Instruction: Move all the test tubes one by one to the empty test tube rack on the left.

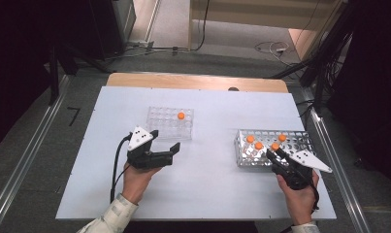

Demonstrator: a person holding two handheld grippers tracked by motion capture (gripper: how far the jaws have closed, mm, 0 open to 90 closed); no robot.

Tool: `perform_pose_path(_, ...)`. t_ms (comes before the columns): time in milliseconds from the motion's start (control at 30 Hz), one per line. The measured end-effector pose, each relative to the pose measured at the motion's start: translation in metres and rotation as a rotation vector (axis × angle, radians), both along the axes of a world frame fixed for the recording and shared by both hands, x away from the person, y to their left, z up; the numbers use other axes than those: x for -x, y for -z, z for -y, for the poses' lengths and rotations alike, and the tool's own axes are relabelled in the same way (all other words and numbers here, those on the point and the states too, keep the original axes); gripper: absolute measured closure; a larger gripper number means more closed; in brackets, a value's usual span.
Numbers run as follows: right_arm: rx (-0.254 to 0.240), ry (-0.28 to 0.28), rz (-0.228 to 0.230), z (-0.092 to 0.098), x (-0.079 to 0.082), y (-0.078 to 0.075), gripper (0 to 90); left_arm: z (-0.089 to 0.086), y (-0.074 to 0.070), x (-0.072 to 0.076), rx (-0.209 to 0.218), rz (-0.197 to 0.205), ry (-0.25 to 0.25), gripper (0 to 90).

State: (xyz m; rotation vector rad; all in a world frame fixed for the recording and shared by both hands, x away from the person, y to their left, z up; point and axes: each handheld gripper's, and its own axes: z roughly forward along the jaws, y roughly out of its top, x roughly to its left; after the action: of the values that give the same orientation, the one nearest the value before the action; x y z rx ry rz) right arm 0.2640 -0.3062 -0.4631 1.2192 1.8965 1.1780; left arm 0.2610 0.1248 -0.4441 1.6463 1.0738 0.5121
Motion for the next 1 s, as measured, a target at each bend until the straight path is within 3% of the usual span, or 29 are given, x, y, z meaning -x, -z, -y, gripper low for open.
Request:
perform_pose_path(467,0.004,0.0,0.0,-0.001,-0.004,0.0,71.6,0.003,0.002,0.0,-0.007,-0.003,0.006,11.8)
perform_pose_path(1000,-0.056,0.013,0.101,0.008,0.01,-0.039,72.1,0.003,0.002,0.001,-0.005,0.0,0.01,11.8)
